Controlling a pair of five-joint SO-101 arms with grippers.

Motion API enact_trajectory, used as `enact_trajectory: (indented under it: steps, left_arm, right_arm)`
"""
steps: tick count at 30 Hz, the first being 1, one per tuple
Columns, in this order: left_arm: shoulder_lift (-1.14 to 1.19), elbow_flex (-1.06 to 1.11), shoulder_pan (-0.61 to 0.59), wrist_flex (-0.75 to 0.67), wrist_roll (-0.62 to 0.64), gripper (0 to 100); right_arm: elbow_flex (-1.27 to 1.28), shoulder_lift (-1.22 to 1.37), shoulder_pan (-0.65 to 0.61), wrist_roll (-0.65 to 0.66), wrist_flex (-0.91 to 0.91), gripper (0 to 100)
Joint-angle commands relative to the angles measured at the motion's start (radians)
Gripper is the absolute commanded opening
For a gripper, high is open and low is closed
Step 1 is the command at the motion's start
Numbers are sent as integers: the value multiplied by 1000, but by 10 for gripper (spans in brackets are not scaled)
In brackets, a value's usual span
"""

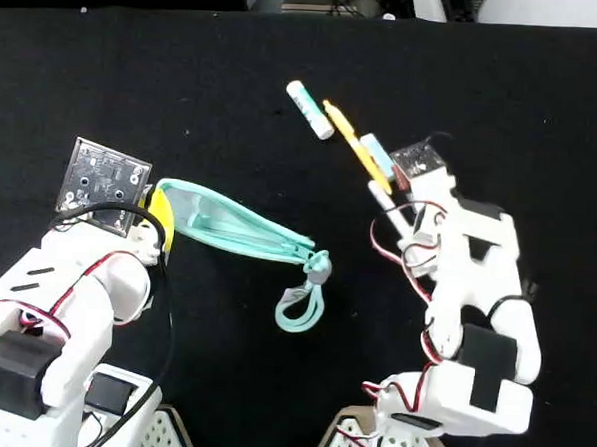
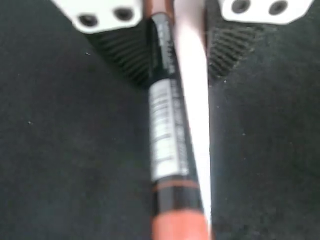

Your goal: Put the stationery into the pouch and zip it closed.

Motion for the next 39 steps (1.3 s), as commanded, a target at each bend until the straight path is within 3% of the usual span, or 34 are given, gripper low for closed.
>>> enact_trajectory:
  steps: [1, 9, 13, 21, 24, 39]
  left_arm:
    - [18, 39, 5, 5, 12, 29]
    - [18, 44, 5, 5, 12, 29]
    - [18, 44, 5, 3, 11, 29]
    - [18, 39, 5, 3, 9, 29]
    - [18, 39, 5, 5, 9, 29]
    - [18, 39, 7, 5, 8, 29]
  right_arm:
    - [4, -53, 14, 14, 34, 203]
    - [-131, -58, 20, 6, 226, 170]
    - [-248, -56, 11, -89, 252, 170]
    - [-306, -45, -259, -206, 209, 166]
    - [-321, 5, -307, -224, 166, 168]
    - [-690, 447, -262, -216, 221, 167]
